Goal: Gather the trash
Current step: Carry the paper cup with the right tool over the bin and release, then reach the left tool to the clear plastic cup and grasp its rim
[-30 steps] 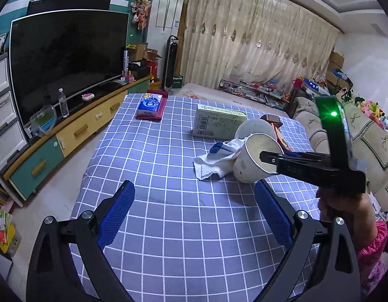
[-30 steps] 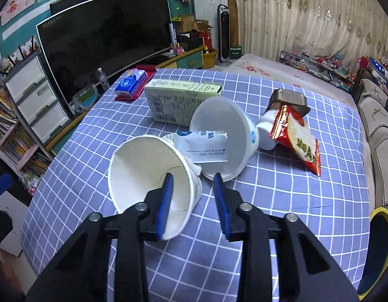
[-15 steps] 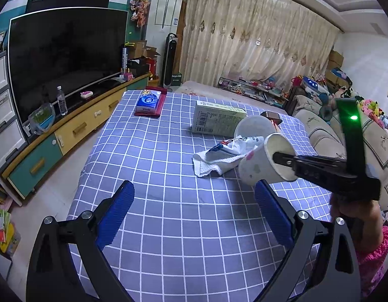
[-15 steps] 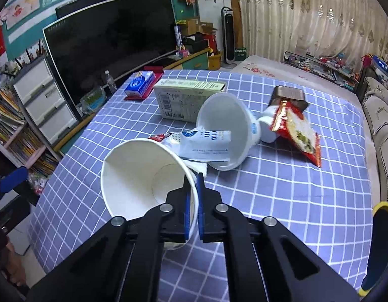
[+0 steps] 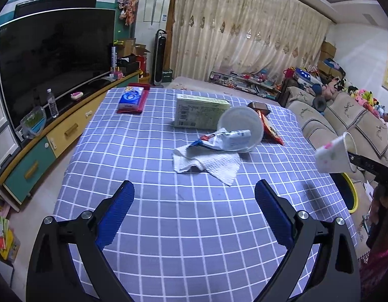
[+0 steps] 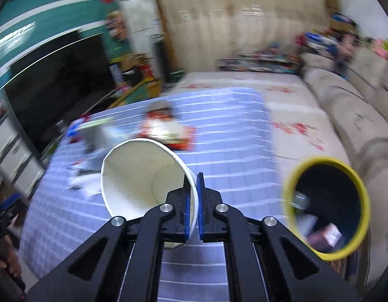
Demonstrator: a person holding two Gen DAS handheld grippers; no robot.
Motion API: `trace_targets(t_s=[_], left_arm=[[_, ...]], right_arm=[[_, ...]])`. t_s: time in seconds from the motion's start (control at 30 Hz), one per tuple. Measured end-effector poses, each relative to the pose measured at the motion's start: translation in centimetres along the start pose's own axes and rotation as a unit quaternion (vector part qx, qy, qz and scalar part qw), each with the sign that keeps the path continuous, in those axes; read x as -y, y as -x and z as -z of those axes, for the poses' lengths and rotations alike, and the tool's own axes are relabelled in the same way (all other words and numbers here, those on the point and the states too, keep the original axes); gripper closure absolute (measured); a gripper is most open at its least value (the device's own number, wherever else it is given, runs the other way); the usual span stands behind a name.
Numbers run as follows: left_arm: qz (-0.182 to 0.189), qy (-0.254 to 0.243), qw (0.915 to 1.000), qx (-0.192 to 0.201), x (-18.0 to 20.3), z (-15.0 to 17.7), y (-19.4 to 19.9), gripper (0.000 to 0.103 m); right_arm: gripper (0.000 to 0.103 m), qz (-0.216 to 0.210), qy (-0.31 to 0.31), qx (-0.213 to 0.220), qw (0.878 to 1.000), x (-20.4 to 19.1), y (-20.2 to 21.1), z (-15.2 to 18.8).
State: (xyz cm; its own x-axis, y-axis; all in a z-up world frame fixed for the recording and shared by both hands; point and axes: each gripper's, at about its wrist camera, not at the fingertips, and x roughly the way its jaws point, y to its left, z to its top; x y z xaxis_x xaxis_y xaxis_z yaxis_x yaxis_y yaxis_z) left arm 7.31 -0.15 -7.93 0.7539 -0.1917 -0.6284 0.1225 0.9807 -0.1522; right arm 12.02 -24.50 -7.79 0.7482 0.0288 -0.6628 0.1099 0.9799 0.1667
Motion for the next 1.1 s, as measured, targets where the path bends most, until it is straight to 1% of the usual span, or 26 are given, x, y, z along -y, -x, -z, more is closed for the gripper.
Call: trace_targets(t_s=[0.13,0.23,0.33,0.43,0.5,0.53,0.57,0.63,0.67,0.83,0.93,1.1], left_arm=[[0.006,-0.011,0.9999,-0.006,1.4,-0.1,-0.9,0.008],[0.012,-0.016,0.9997,-0.013,2.3,-0.2,-1.6,0.008],[0.015,-0.023,0.9995,-0.018,3.2,-0.2,-2.2,0.008],[0.015,-0.03,0.9992,-0.024,4.0,-0.4,-2.9,0.008],[0.015,-0.033,0.999,-0.027,4.4,-0.5,-3.2,0.008],[0.015,-0.034,0.9989,-0.028,4.5,-0.6,-3.4,0.008],[0.014,-0.035,0.9988,-0.03,4.6,-0.6,-3.6,0.008],[0.014,-0.037,0.9987,-0.032,4.7,-0.8,-3.9,0.008],[0.014,-0.037,0.9986,-0.033,4.8,-0.8,-4.1,0.008],[0.014,-0.042,0.9982,-0.04,5.0,-0.9,-4.9,0.008],[0.014,-0.043,0.9981,-0.042,4.9,-1.2,-5.4,0.008],[0.017,-0.05,0.9978,-0.041,4.6,-2.4,-6.5,0.008]], right_arm=[[0.098,0.069,-0.058,-0.006,0.996,6.8,0.1,0.9],[0.098,0.107,-0.09,-0.022,0.99,10.9,-0.8,1.8],[0.098,0.135,-0.114,-0.041,0.983,14.2,-2.3,2.5],[0.097,0.149,-0.13,-0.059,0.978,16.6,-3.5,3.3],[0.097,0.167,-0.138,-0.068,0.974,17.7,-4.3,3.7],[0.094,0.174,-0.142,-0.073,0.972,18.3,-4.6,3.9],[0.091,0.174,-0.146,-0.076,0.971,18.6,-4.9,4.1],[0.07,0.178,-0.155,-0.079,0.969,19.1,-5.3,4.3],[0.069,0.182,-0.156,-0.078,0.968,19.3,-5.3,4.4],[0.067,0.177,-0.161,-0.073,0.968,19.2,-4.8,4.3],[0.063,0.167,-0.153,-0.067,0.972,18.3,-4.5,4.1],[0.063,0.156,-0.143,-0.061,0.975,17.0,-4.3,3.6]])
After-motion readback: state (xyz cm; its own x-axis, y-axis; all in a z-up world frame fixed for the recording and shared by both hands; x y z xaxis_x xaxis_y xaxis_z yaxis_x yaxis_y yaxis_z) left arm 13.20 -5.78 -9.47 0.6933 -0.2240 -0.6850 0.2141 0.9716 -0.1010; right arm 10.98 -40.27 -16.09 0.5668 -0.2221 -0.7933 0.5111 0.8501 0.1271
